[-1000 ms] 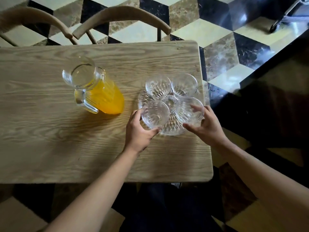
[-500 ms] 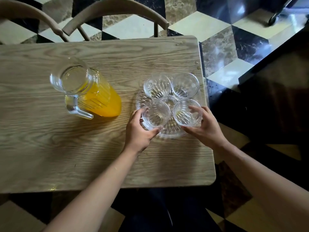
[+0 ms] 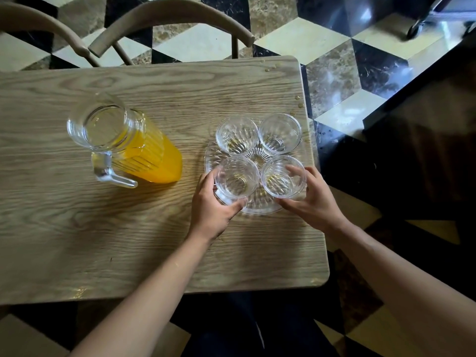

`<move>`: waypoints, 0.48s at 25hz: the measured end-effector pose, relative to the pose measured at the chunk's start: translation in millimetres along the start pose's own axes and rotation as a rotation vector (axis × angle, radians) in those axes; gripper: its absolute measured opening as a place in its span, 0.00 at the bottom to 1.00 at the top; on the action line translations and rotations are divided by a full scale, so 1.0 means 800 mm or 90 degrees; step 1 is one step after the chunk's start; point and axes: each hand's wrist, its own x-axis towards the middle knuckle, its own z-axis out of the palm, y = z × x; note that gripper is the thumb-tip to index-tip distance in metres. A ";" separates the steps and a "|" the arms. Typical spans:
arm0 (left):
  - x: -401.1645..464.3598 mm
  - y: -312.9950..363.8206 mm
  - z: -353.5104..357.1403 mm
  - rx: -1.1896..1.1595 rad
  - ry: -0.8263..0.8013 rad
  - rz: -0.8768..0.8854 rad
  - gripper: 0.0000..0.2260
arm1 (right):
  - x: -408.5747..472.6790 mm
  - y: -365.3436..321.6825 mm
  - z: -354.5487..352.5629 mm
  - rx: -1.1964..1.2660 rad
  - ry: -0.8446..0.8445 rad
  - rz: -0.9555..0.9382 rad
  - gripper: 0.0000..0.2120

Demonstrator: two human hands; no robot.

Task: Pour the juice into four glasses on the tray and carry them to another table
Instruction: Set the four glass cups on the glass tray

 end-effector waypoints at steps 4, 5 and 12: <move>-0.002 0.000 -0.005 0.008 -0.010 0.011 0.43 | -0.002 -0.001 -0.001 -0.027 -0.002 -0.003 0.36; -0.002 0.000 -0.006 0.011 -0.013 0.014 0.45 | -0.002 -0.001 -0.001 -0.030 -0.003 -0.003 0.36; -0.020 0.002 -0.027 -0.004 -0.008 -0.010 0.52 | -0.016 -0.003 -0.016 -0.017 -0.002 0.005 0.43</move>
